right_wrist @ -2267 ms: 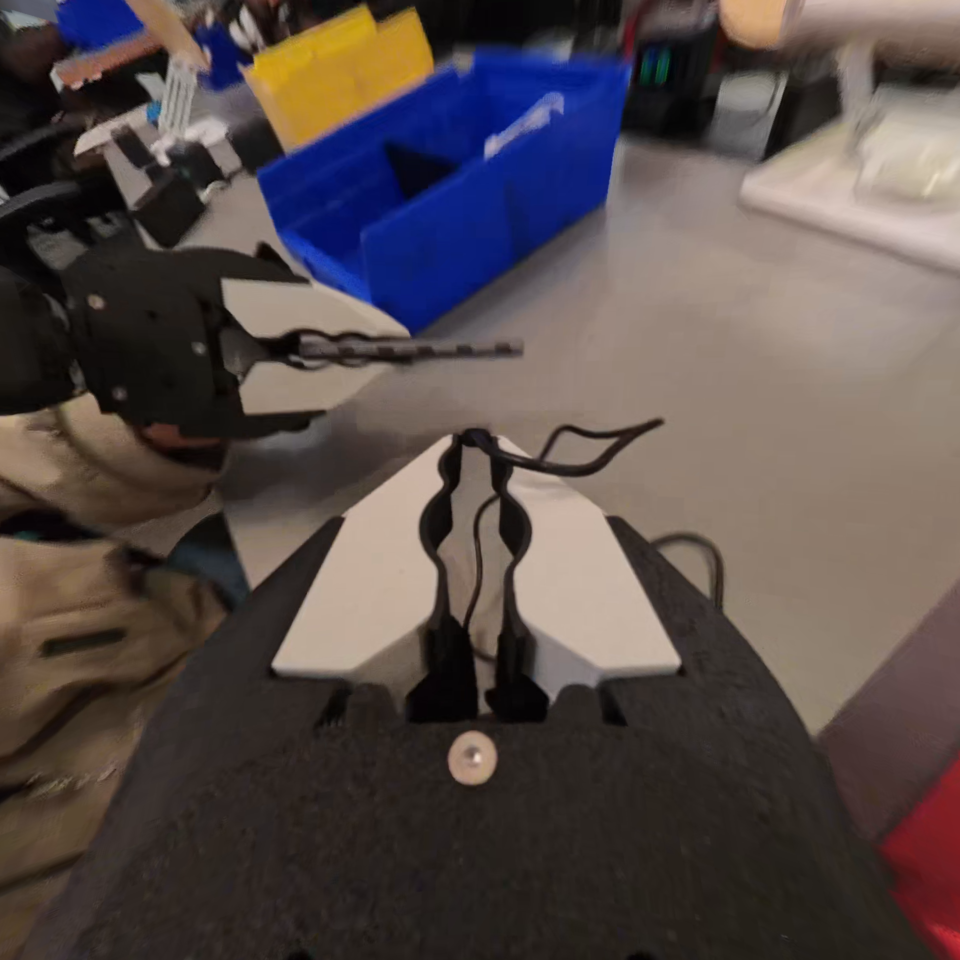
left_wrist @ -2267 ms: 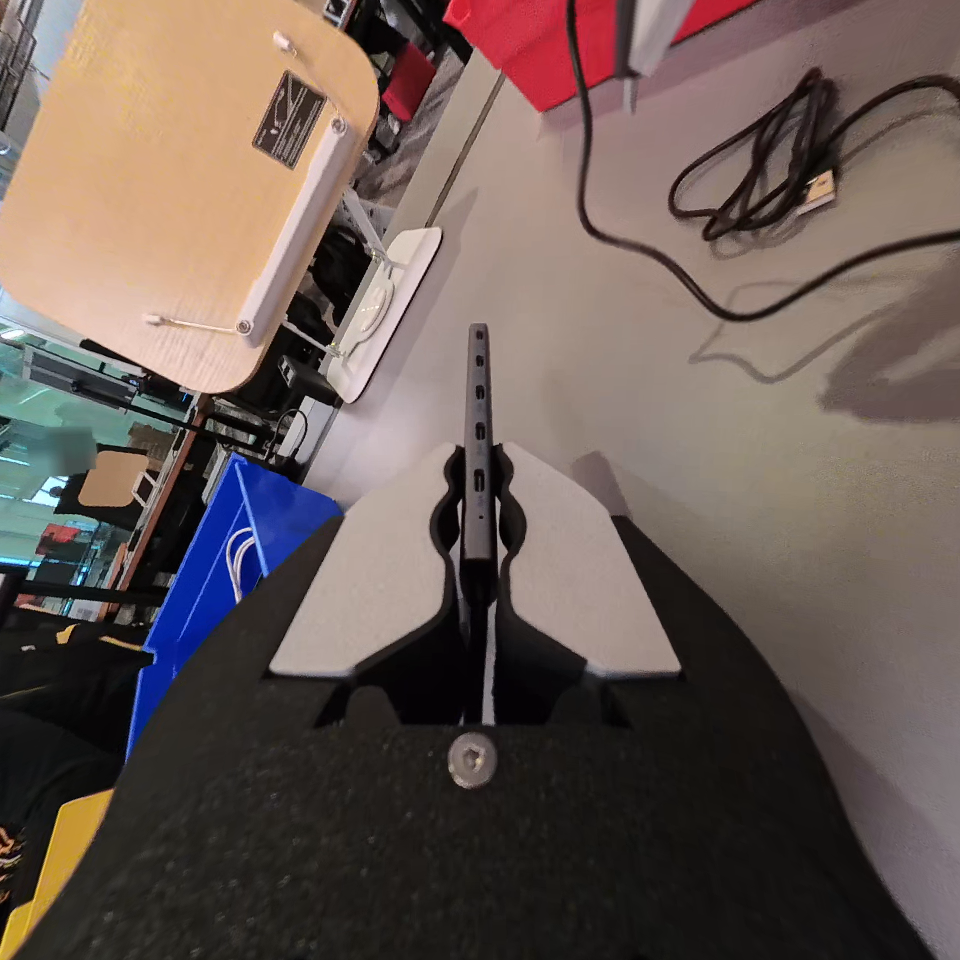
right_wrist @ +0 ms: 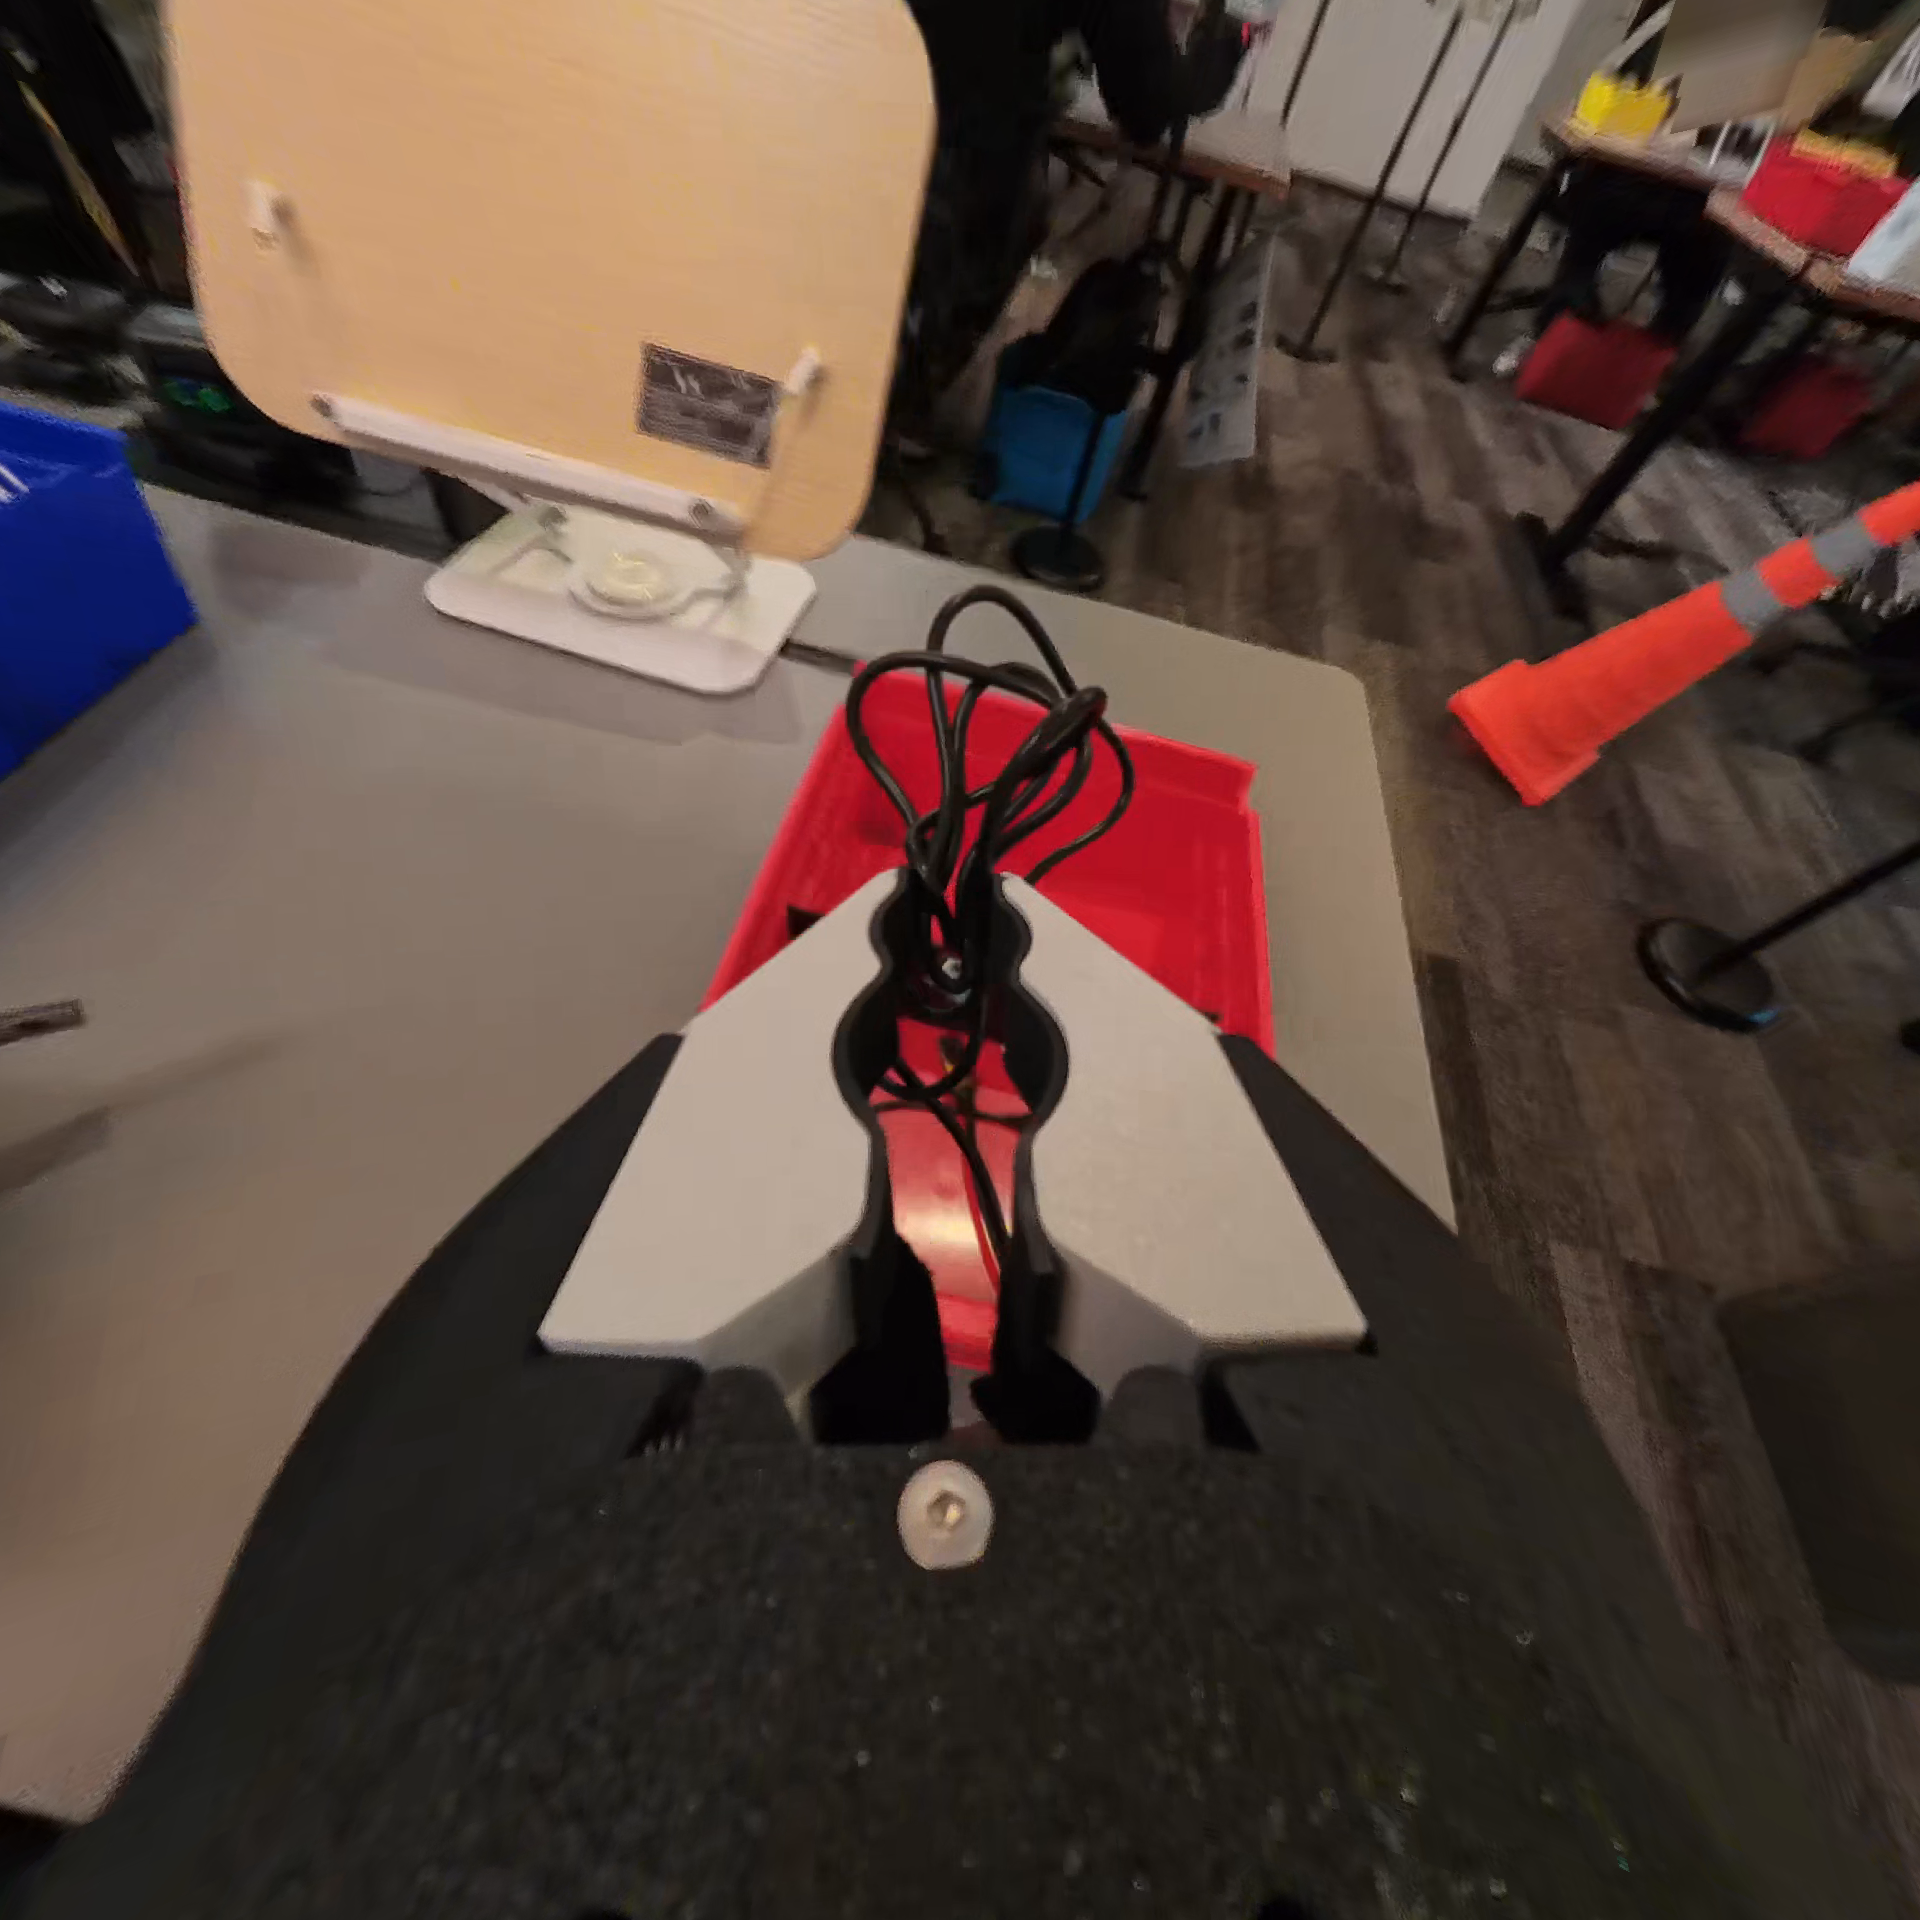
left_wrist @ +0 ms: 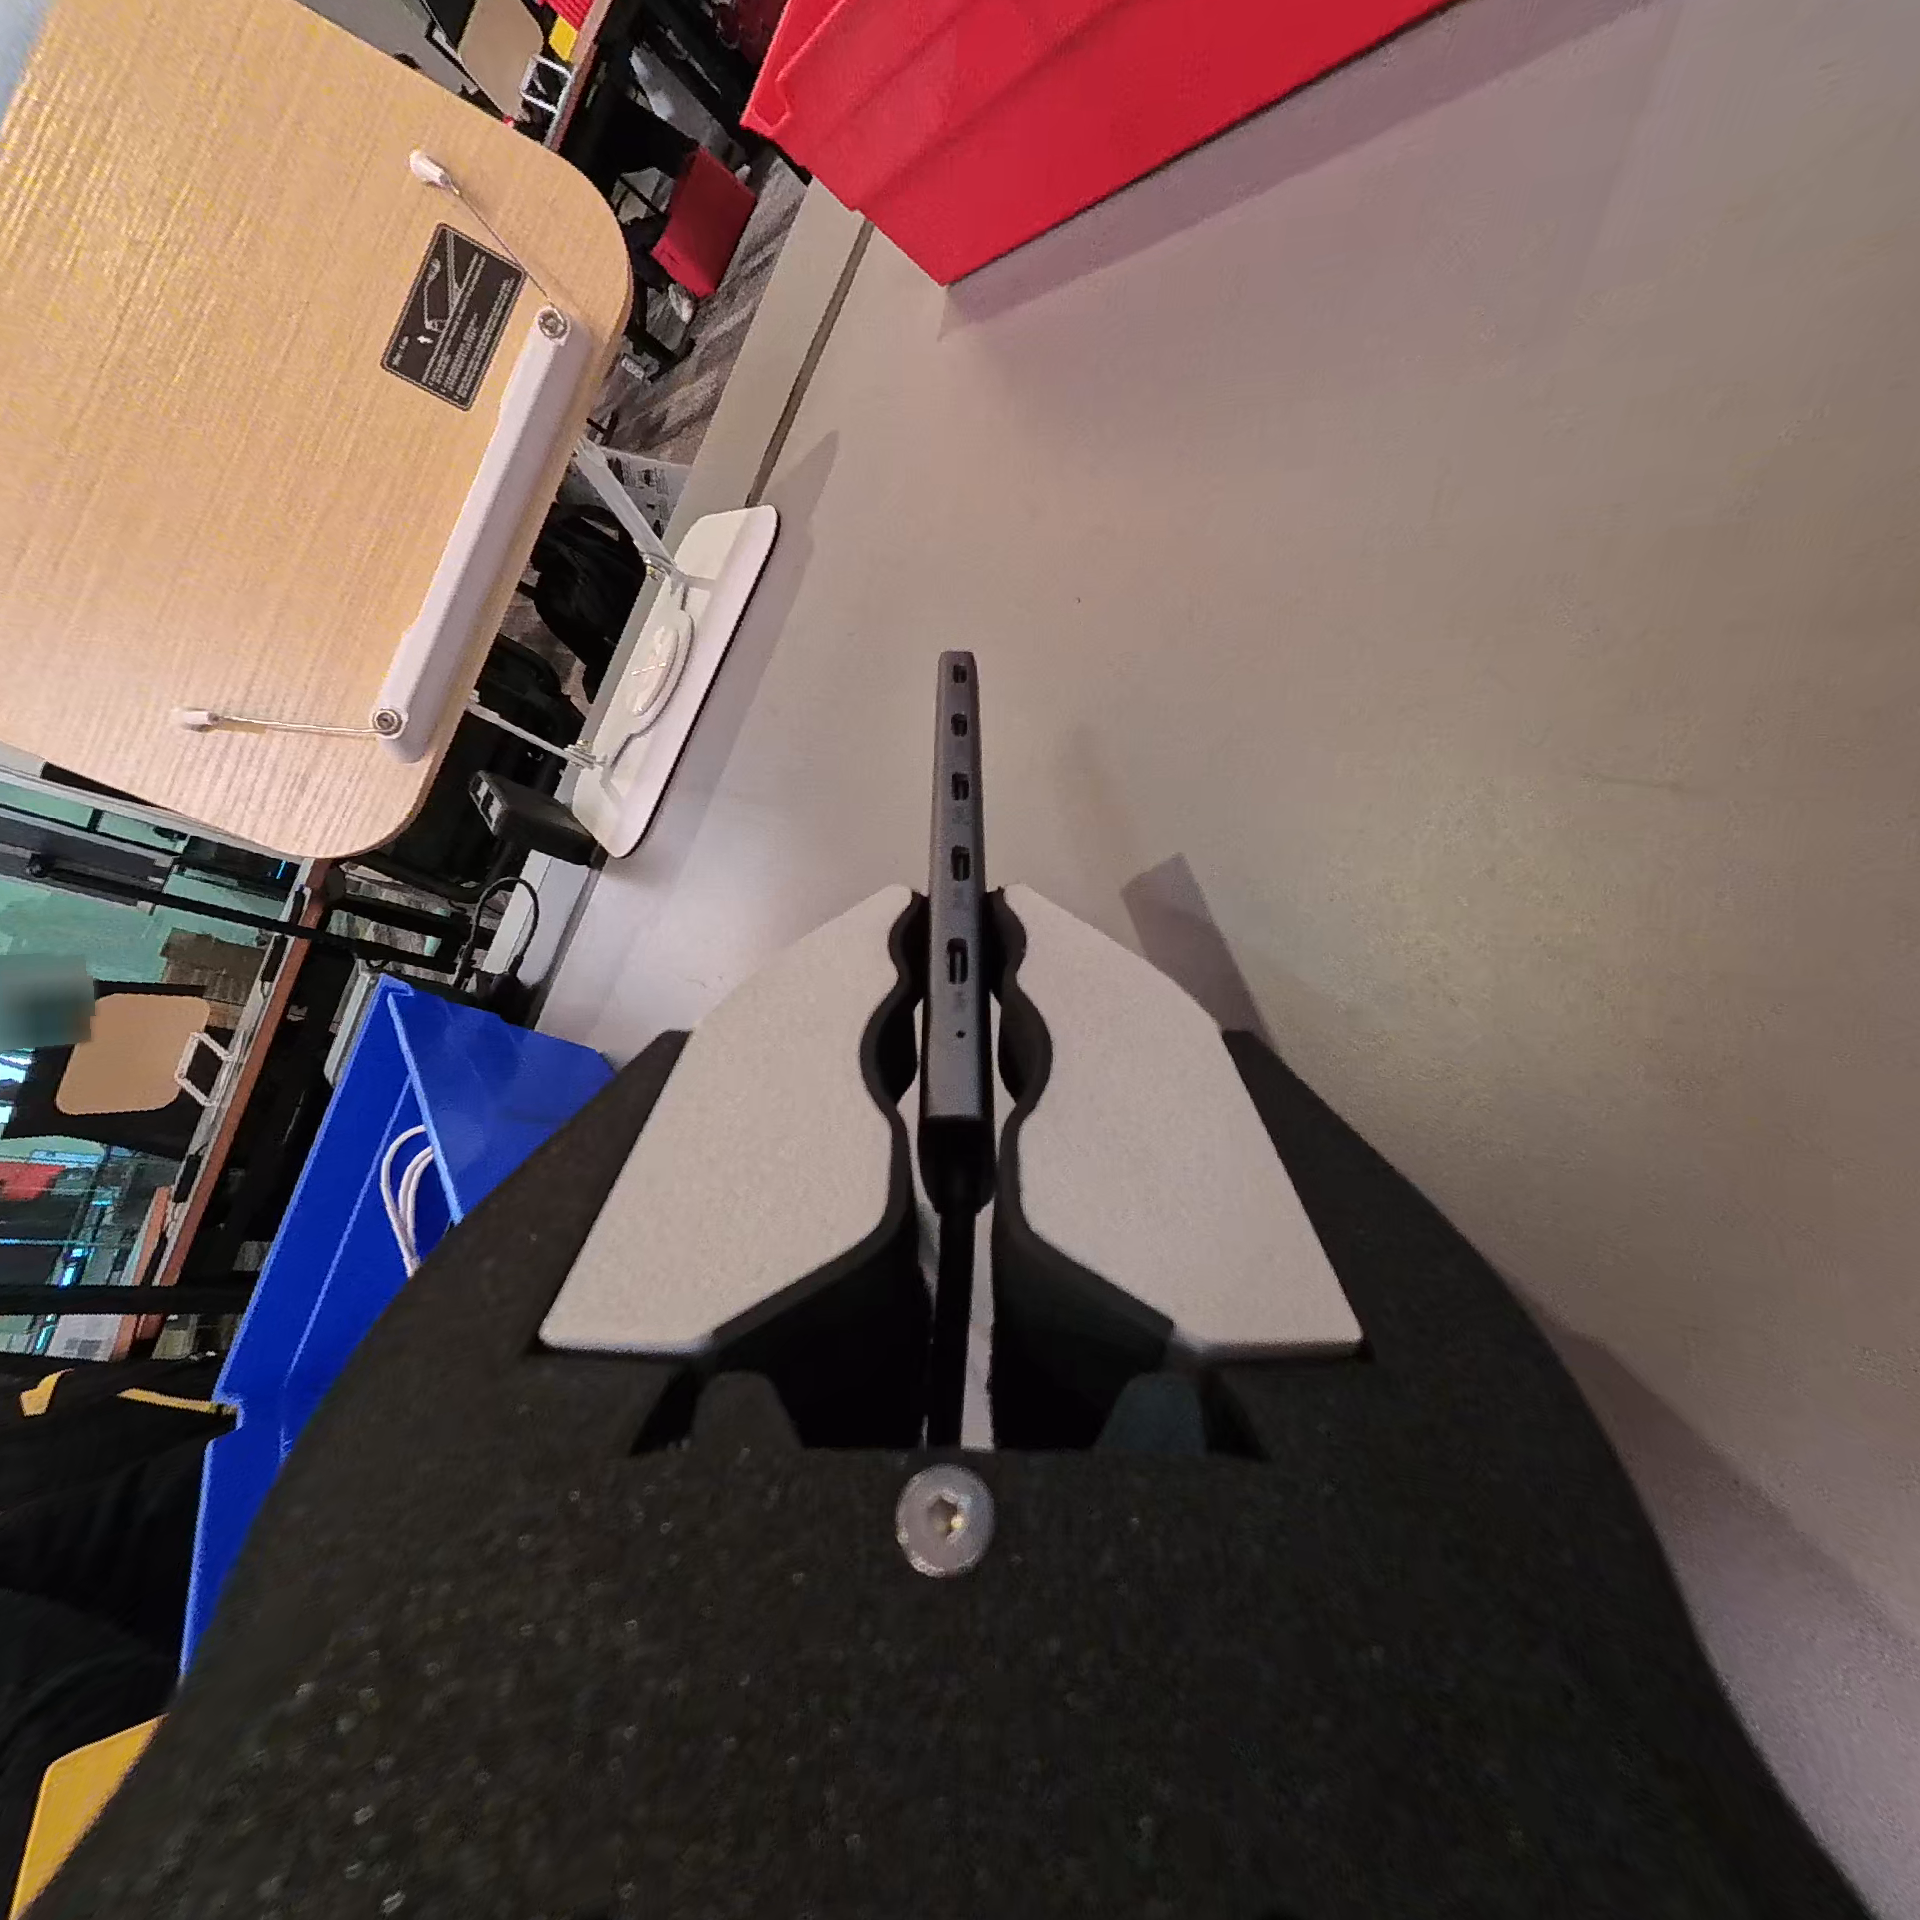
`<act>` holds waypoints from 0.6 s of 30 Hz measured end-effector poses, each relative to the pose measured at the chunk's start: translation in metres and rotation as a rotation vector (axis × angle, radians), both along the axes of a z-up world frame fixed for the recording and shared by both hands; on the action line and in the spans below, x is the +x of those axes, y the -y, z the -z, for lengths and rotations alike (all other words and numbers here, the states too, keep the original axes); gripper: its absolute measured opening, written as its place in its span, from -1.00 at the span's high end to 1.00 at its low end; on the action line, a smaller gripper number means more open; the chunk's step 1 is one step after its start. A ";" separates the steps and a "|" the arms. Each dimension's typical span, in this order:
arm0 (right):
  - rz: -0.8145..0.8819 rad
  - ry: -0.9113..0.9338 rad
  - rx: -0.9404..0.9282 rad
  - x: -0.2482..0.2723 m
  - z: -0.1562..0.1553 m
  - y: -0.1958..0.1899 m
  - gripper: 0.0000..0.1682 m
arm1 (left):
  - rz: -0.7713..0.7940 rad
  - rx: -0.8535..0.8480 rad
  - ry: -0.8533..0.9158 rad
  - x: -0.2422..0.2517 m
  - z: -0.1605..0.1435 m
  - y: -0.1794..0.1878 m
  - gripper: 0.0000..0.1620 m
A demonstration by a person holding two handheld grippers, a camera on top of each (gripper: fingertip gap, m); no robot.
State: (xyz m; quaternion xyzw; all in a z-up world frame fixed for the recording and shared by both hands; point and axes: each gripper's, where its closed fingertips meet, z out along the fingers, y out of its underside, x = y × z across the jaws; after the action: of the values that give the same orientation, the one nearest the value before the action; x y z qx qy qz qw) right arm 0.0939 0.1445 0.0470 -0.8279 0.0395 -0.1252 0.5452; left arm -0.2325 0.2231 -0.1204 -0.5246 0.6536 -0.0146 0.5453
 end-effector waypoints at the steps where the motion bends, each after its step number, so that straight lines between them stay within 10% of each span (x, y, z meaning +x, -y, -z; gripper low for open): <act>1: 0.002 -0.023 -0.059 0.008 0.016 0.000 0.86 | -0.001 0.000 0.000 0.000 0.000 0.000 0.88; 8: -0.090 -0.179 -0.401 0.006 0.152 -0.031 0.85 | 0.005 0.008 0.009 0.002 -0.002 0.002 0.88; 18: -0.061 -0.283 -0.615 0.000 0.226 -0.048 0.63 | 0.026 0.033 0.066 0.001 -0.014 0.007 0.88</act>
State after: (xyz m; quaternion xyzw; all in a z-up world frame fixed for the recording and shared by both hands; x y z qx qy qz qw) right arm 0.0943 0.1929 -0.1794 -0.9636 0.0506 0.0013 0.2626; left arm -0.2310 0.2158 -0.1067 -0.5061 0.6424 -0.0282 0.5749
